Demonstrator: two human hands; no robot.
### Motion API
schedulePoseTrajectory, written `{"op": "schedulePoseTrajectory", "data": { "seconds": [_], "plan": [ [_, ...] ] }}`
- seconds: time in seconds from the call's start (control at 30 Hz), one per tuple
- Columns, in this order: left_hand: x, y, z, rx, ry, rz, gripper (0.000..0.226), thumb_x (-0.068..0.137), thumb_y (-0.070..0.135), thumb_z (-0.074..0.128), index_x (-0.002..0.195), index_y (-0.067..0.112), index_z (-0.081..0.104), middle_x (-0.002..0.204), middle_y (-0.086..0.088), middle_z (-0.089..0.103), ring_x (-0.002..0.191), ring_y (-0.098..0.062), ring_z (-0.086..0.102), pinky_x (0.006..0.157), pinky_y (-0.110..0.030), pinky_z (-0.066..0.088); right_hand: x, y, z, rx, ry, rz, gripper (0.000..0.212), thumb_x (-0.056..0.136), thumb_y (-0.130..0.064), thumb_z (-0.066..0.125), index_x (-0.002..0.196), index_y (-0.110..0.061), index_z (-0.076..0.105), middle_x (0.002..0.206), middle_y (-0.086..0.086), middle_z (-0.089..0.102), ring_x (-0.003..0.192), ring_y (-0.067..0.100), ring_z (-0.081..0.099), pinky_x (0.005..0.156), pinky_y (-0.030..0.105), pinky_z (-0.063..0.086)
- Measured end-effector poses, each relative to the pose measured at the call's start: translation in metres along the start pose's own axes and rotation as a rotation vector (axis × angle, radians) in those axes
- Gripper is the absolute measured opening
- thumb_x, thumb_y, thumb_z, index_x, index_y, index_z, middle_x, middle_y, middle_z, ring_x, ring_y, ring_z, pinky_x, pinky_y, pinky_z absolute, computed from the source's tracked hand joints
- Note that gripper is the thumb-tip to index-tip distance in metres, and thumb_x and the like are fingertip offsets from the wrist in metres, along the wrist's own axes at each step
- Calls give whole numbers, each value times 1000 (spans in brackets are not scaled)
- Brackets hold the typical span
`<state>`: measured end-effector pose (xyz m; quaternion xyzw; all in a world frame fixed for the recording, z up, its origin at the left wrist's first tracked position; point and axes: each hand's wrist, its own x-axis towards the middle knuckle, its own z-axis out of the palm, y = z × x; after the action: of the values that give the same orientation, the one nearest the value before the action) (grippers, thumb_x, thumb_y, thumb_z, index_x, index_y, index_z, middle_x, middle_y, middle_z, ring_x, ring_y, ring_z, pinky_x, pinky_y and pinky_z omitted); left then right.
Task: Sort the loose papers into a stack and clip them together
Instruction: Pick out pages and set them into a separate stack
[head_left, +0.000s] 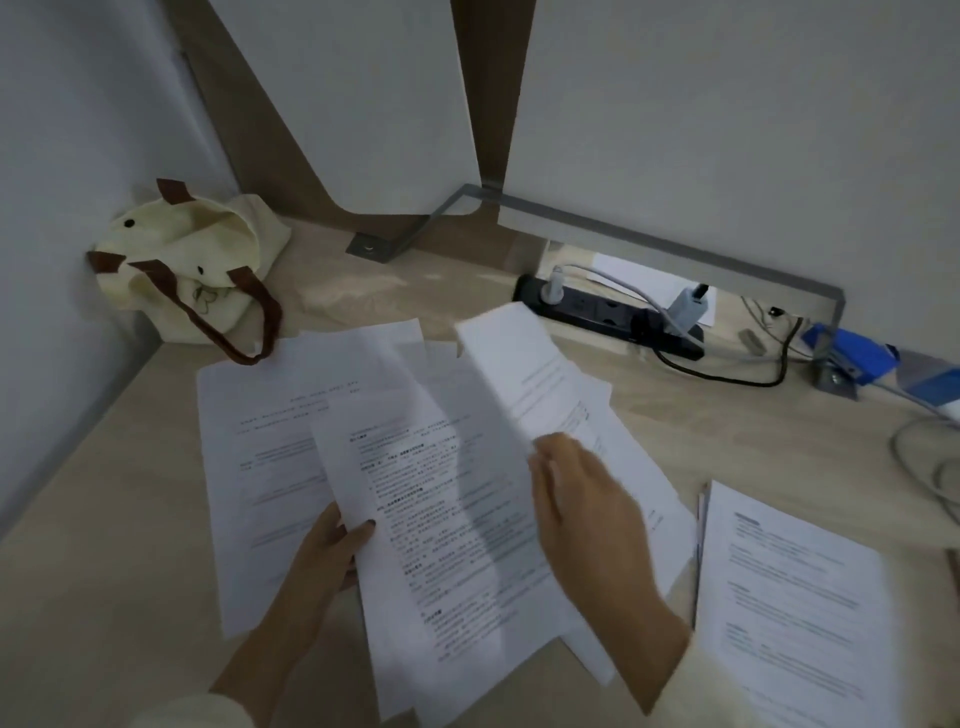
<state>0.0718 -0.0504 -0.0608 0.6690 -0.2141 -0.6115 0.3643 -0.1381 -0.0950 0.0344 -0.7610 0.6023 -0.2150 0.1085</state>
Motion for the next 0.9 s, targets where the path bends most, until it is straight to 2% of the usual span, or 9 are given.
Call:
{"op": "schedulePoseTrajectory", "data": {
  "seconds": [0.17, 0.37, 0.43, 0.5, 0.53, 0.63, 0.8, 0.87, 0.9],
  "plan": [
    [-2, -8, 3, -4, 18, -22, 41, 92, 14, 51, 131, 19, 46, 118, -5, 61, 100, -23, 61, 83, -37, 49, -32, 1, 70, -37, -162, -122, 17, 80, -19, 45, 64, -19, 52, 55, -6, 53, 46, 9, 49, 44, 18, 31],
    [-7, -16, 0, -21, 30, -7, 36, 91, 9, 50, 126, 17, 52, 114, -7, 65, 100, -24, 63, 75, -32, 53, -56, 2, 98, -113, -328, -163, 25, 50, -14, 84, 65, -21, 65, 60, -6, 59, 52, 10, 54, 46, 16, 35],
    [-8, -18, -2, -22, 23, 0, 36, 91, 7, 50, 125, 17, 53, 112, -6, 66, 98, -22, 64, 69, -26, 57, -57, 7, 91, -54, -342, -54, 20, 56, -14, 81, 64, -23, 65, 53, -7, 57, 46, 8, 51, 45, 15, 28],
    [-7, -19, -5, -24, 15, 0, 36, 91, 7, 49, 126, 18, 52, 112, -5, 66, 98, -20, 63, 68, -22, 57, -57, 16, 79, 126, -363, 165, 8, 83, -16, 63, 79, -22, 67, 59, -7, 62, 51, 5, 53, 50, 16, 36],
    [-7, -19, -7, -25, 11, 1, 37, 91, 7, 49, 126, 18, 52, 112, -4, 65, 99, -20, 63, 70, -23, 56, -58, 21, 73, 268, -378, 311, 14, 90, -17, 54, 84, -23, 66, 62, -6, 63, 55, 4, 55, 55, 15, 40],
    [-6, -18, -10, -27, 29, 12, 35, 92, 6, 48, 123, 19, 53, 108, 0, 65, 98, -19, 62, 73, -28, 52, -64, 44, 61, 612, -321, 592, 21, 90, -11, 50, 78, -17, 67, 76, -6, 70, 69, 4, 63, 67, 14, 46],
    [1, -17, -16, 32, 103, 29, 31, 93, 8, 46, 121, 18, 51, 112, -4, 62, 97, -20, 59, 73, -29, 47, -83, 79, 58, 715, -131, 925, 16, 85, -17, 62, 72, -9, 66, 75, 5, 69, 79, 24, 64, 81, 39, 49],
    [3, -18, -19, 70, 117, 33, 29, 92, 9, 47, 119, 21, 49, 109, -1, 60, 102, -23, 57, 75, -29, 46, -88, 91, 54, 776, -86, 1033, 4, 83, -4, 61, 82, -6, 58, 78, 11, 64, 76, 28, 58, 81, 45, 48],
    [3, -18, -20, 84, 118, 37, 29, 92, 10, 48, 118, 22, 47, 104, 3, 60, 102, -23, 56, 73, -28, 45, -88, 96, 53, 804, -85, 1079, 13, 83, 3, 56, 92, -7, 53, 81, 13, 60, 75, 27, 55, 78, 43, 48]
  ]
}}
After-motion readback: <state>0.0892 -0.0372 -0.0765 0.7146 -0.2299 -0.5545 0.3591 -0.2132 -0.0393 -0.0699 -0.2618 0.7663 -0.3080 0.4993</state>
